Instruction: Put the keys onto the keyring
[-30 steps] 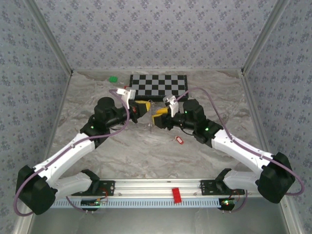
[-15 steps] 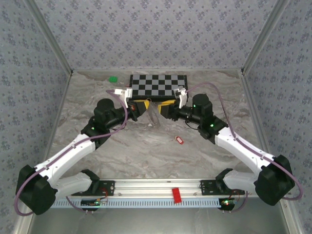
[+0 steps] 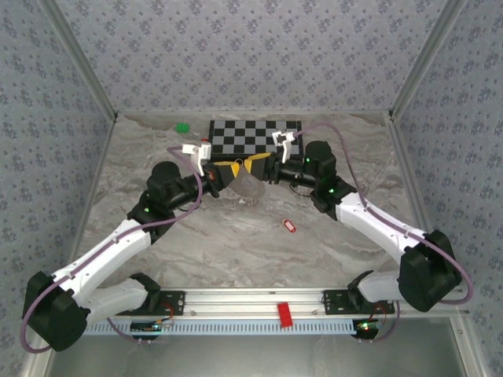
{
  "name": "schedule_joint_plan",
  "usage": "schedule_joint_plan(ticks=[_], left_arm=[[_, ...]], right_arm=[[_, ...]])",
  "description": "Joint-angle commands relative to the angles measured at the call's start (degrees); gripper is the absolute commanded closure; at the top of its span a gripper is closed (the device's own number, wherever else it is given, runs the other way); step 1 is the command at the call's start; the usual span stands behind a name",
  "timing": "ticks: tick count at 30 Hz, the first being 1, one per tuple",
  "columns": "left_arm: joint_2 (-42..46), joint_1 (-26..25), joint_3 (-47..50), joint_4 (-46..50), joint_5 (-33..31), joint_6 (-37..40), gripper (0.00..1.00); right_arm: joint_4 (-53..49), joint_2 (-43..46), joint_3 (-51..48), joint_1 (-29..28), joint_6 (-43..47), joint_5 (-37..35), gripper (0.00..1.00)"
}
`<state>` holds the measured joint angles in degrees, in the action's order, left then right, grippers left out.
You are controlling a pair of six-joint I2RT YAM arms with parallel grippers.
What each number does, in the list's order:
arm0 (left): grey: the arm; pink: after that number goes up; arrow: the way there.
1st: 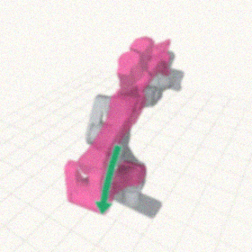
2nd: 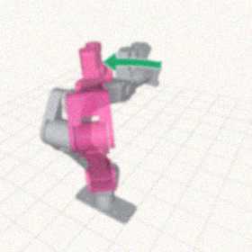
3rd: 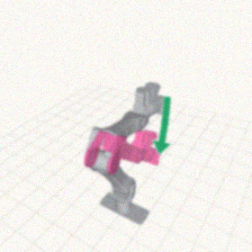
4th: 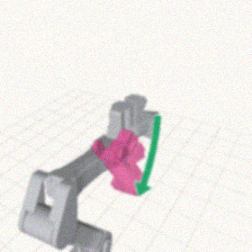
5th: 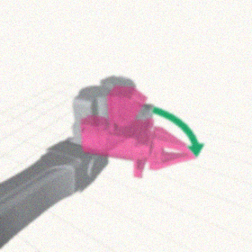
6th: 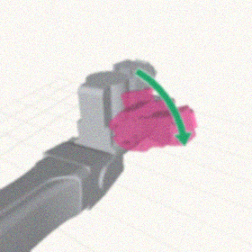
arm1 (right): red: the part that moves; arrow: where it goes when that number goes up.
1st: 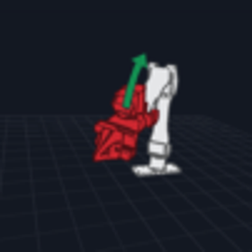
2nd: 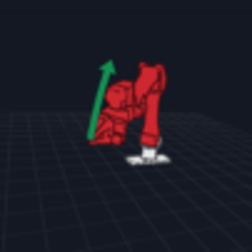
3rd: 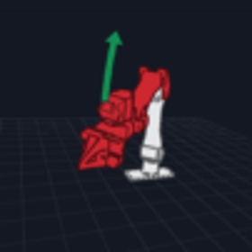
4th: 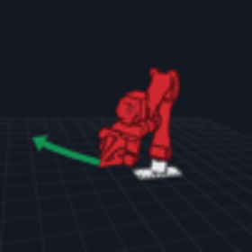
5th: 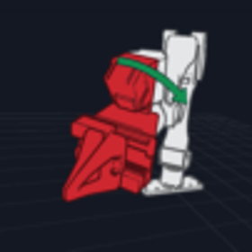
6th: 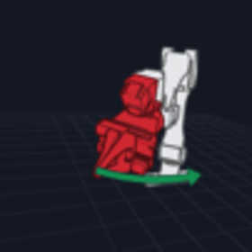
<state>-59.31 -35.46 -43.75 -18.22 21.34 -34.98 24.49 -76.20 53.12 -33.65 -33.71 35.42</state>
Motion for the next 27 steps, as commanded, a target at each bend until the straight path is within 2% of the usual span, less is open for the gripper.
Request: schedule_joint_plan(ticks=[1,15,18,27], left_arm=[[1.3,0.2,-0.4,-2.9,2.1,2.0,1.00],[0.8,0.2,-2.6,0.6,4.9,4.9,1.00],[0.7,0.2,-3.0,1.6,4.9,5.6,1.00],[0.4,0.3,-4.8,5.8,5.1,7.9,1.00]], right_arm=[[4.5,-0.6,1.9,0.2,-1.9,3.0,0.67],[4.4,-0.8,1.7,0.5,-2.8,6.3,0.72],[3.3,-0.3,1.2,0.8,-2.8,6.4,0.78],[-0.1,2.1,0.1,1.6,0.5,6.3,0.78]])
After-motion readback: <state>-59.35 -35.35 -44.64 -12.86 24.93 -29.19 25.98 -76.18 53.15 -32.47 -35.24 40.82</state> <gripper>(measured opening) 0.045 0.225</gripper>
